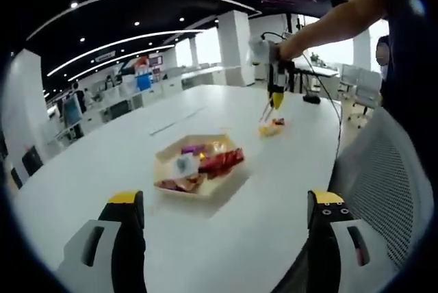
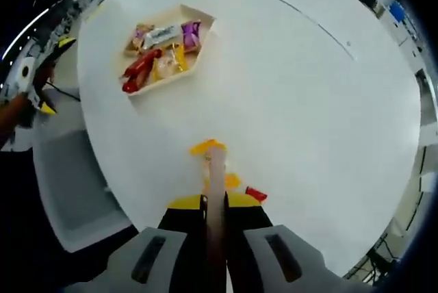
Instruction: Place the target food into the container with the food tongs after gripping and lifting it, then release it inside without dropping or visibly crushing the food.
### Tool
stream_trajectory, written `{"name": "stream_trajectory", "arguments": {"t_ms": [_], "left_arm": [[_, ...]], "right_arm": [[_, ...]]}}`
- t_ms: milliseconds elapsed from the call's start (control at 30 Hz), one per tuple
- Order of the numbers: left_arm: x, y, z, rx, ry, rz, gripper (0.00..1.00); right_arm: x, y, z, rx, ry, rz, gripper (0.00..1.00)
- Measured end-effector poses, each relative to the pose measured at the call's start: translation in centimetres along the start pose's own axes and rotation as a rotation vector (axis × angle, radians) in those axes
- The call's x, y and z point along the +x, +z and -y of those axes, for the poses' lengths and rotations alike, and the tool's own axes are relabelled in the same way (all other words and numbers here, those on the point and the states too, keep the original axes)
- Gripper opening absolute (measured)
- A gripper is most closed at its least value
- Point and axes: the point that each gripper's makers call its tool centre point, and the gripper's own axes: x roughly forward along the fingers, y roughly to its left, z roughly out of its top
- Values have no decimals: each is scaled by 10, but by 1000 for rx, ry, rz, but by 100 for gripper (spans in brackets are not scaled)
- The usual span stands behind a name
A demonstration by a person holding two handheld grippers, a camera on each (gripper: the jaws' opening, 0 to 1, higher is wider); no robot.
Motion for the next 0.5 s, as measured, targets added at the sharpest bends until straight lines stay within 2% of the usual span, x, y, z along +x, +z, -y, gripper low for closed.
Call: {"name": "stream_trajectory", "arguments": {"t_ms": [200, 333, 500], "left_arm": [[48, 33, 20, 76, -137, -4, 91], [76, 57, 31, 66, -215, 16, 89], [100, 65, 38, 177, -261, -8, 85]], "right_arm": [[-14, 12, -13, -4, 44, 30, 7], [-25, 21, -26, -24, 81, 48, 7], [-37, 30, -37, -34, 109, 73, 8]]}}
